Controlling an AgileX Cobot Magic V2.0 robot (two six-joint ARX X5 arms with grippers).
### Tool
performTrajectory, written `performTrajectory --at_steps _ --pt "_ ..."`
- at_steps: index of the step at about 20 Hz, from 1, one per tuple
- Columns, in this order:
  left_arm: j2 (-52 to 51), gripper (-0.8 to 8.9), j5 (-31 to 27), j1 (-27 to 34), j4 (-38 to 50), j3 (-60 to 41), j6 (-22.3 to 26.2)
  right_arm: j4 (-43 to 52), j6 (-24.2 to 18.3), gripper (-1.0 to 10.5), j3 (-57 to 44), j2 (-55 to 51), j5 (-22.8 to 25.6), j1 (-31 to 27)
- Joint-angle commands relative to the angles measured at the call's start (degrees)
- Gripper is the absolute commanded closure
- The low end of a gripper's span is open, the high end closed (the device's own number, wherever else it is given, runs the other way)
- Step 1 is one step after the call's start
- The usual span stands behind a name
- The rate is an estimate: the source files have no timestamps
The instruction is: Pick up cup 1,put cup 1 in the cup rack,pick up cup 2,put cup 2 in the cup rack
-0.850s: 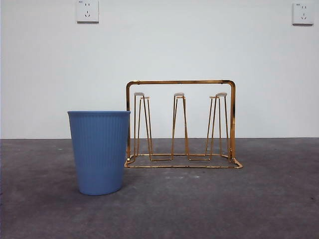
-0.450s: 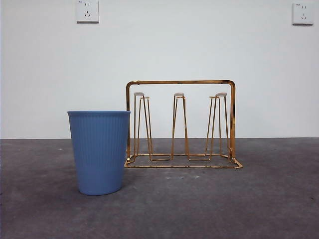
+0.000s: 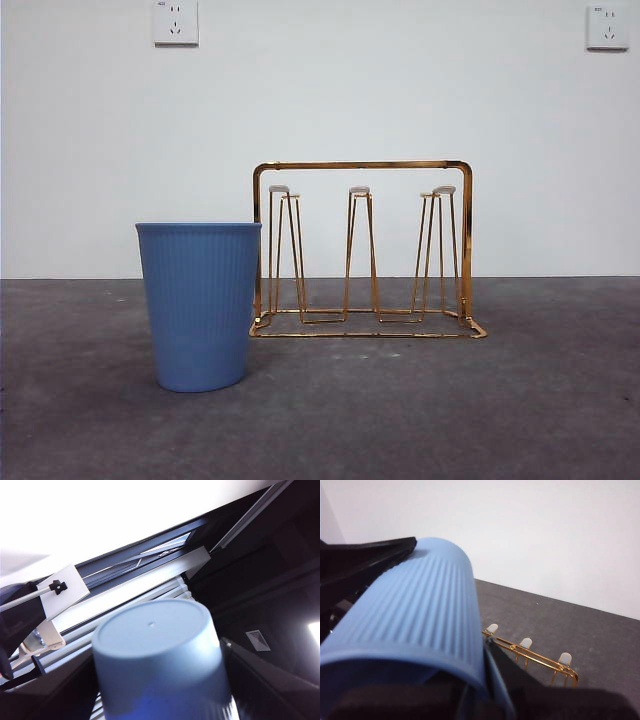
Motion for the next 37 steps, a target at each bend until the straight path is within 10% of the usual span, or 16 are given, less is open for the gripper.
performTrajectory --at_steps 1,13,20,29,37 --pt "0.1 8.22 1.6 -0.3 0.0 0.1 5.2 -0.8 0.2 8.6 -0.4 0.4 1.6 -0.3" --pt "0.1 8.21 3.5 2.3 -3.3 0.1 9.7 -15.5 0.2 7.5 -0.4 -5.2 5.6 -0.3" --pt "0.1 8.21 2.6 3.4 -12.8 0.9 21.3 -31.1 0.4 7.5 -0.4 -11.1 8.3 -0.3" --pt "0.8 8.22 -22.8 -1.9 -38.6 14.2 59.5 -38.1 0.4 7.6 -0.4 -17.4 10.0 -0.3" --pt "10.2 8.21 -35.8 -4.7 -37.0 18.6 65.5 -38.9 0.2 7.6 -0.4 -17.6 10.6 -0.3"
